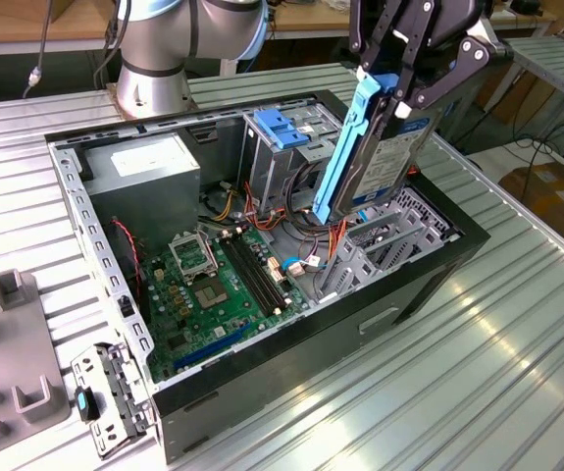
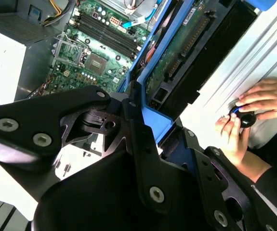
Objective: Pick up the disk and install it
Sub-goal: 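Insert the disk into the insertion slot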
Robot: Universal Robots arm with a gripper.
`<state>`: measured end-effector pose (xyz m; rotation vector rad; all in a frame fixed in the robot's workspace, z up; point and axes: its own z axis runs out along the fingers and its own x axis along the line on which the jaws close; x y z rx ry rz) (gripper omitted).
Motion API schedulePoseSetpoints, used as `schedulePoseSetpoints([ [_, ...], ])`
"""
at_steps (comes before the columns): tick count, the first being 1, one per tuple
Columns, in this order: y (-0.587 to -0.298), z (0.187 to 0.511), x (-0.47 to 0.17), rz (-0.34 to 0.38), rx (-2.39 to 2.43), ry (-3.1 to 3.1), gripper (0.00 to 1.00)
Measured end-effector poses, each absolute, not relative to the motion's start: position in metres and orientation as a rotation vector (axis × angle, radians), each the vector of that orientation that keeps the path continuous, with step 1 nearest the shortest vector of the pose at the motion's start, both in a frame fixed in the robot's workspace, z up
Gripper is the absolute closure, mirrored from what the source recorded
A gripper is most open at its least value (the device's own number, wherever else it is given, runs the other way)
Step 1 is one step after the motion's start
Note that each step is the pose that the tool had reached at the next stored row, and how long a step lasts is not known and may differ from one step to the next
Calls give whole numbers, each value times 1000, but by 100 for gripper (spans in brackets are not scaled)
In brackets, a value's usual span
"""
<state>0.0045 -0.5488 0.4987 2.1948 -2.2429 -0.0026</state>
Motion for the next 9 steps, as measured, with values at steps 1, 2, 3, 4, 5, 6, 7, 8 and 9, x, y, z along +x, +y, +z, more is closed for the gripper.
schedulePoseSetpoints([
  [1,-549,498,8,-3,2195,-2243,63],
  [2,-551,497,10,-2,2195,-2243,63],
  [3,-553,496,14,-2,2195,-2243,63],
  [4,-554,494,17,-3,2195,-2243,63],
  [5,-555,493,19,-3,2195,-2243,63],
  [6,-556,491,21,-3,2195,-2243,63],
  [7,-556,490,22,-2,2194,-2244,63],
  [8,-556,489,25,-2,2192,-2245,63],
  [9,-556,487,28,-2,2191,-2246,63],
])
